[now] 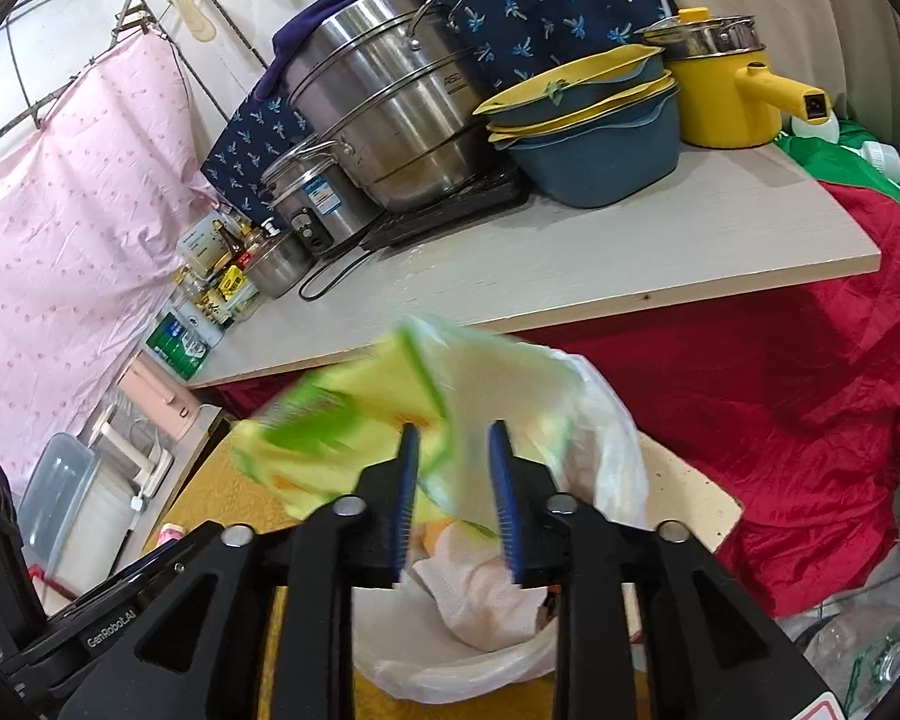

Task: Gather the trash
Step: 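Open both tools to drop the snack bag and tissue into the bin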

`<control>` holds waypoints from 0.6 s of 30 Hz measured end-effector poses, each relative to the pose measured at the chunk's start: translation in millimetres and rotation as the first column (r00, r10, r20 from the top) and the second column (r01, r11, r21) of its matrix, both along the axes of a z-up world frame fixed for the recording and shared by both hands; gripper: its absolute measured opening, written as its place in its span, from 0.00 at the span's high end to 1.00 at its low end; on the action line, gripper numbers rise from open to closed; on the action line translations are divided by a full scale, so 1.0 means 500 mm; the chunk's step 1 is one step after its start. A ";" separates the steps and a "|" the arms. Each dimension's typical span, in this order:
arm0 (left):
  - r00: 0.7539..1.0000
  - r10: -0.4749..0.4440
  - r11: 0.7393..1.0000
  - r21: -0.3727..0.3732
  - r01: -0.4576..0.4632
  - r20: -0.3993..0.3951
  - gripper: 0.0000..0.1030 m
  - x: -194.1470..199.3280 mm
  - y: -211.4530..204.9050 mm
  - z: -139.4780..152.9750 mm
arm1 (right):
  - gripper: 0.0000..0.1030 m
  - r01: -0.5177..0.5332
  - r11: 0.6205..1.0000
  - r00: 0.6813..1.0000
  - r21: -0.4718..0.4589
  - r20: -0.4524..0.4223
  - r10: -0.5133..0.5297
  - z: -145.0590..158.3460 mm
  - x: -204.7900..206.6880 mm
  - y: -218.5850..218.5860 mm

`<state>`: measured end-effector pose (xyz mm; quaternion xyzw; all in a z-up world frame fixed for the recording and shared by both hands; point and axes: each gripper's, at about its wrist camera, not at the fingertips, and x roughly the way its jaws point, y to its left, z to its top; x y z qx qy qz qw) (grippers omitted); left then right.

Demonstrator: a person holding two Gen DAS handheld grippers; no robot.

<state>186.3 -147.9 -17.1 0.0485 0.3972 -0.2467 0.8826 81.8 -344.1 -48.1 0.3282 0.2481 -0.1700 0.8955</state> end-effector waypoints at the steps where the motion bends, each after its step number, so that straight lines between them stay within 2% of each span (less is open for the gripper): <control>1: 1.000 0.004 1.000 0.001 -0.004 0.002 0.34 0.000 0.005 0.001 | 0.68 -0.001 1.000 1.000 -0.004 0.000 0.001 0.002 0.003 0.006; 9: 0.999 0.049 0.999 -0.014 -0.049 0.014 0.34 0.001 0.061 0.019 | 0.60 -0.034 0.999 0.999 -0.020 0.003 0.034 0.022 0.011 0.043; 12: 0.997 0.069 0.997 -0.018 -0.069 0.022 0.34 -0.001 0.084 0.026 | 0.59 -0.060 0.998 0.998 -0.030 0.000 0.060 0.032 0.019 0.070; 15: 0.995 0.092 0.995 -0.026 -0.092 0.024 0.34 -0.001 0.113 0.032 | 0.53 -0.086 0.995 0.996 -0.041 0.000 0.086 0.042 0.028 0.100; 18: 0.992 0.119 0.993 -0.028 -0.118 0.030 0.33 -0.003 0.148 0.037 | 0.51 -0.111 0.992 0.994 -0.053 0.002 0.111 0.053 0.035 0.128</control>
